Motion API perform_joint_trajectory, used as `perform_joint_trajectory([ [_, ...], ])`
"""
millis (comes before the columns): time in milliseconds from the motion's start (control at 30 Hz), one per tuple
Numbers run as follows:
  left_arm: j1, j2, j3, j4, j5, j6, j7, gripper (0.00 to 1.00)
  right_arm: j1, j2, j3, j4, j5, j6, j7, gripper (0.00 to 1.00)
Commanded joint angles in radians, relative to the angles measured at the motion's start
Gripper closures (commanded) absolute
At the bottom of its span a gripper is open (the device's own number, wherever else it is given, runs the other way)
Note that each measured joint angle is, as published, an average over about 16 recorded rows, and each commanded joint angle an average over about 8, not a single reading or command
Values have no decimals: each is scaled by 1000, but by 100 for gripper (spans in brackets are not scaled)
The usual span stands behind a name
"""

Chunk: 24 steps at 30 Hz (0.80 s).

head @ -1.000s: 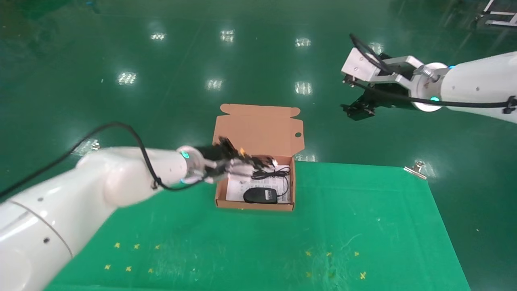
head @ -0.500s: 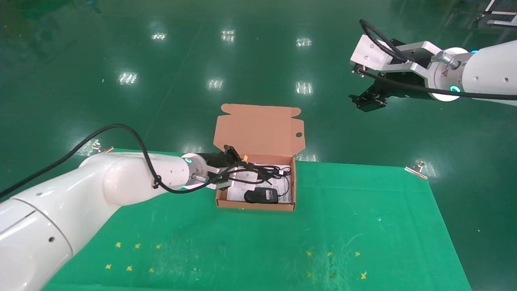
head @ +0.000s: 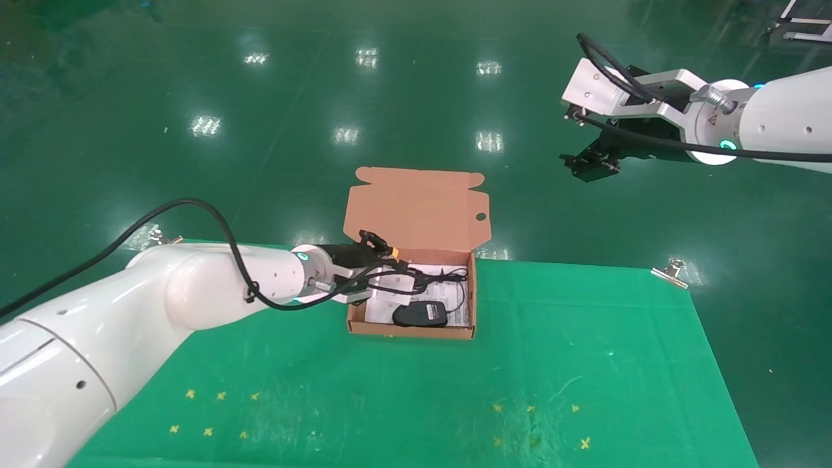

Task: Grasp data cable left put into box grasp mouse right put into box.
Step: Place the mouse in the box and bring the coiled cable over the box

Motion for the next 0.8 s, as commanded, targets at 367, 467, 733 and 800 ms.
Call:
perform_joint_trajectory([
  [367,-6,-29,-11,-54,-12,-4,-11,0,-3,-3,0,-5,4,3,-3,0],
  [467,-17,-37,-18,-77,-22,-9,-22,0,-3,-3,1,-5,4,4,-3,0],
  [733,-60,-54,-39,-88,-34,-30,-62,0,6,-5,12,-17,7,21,3,0],
  [800,-81,-57,-49,-72,-34,-40,-80,0,13,-8,19,-28,6,36,1,0],
])
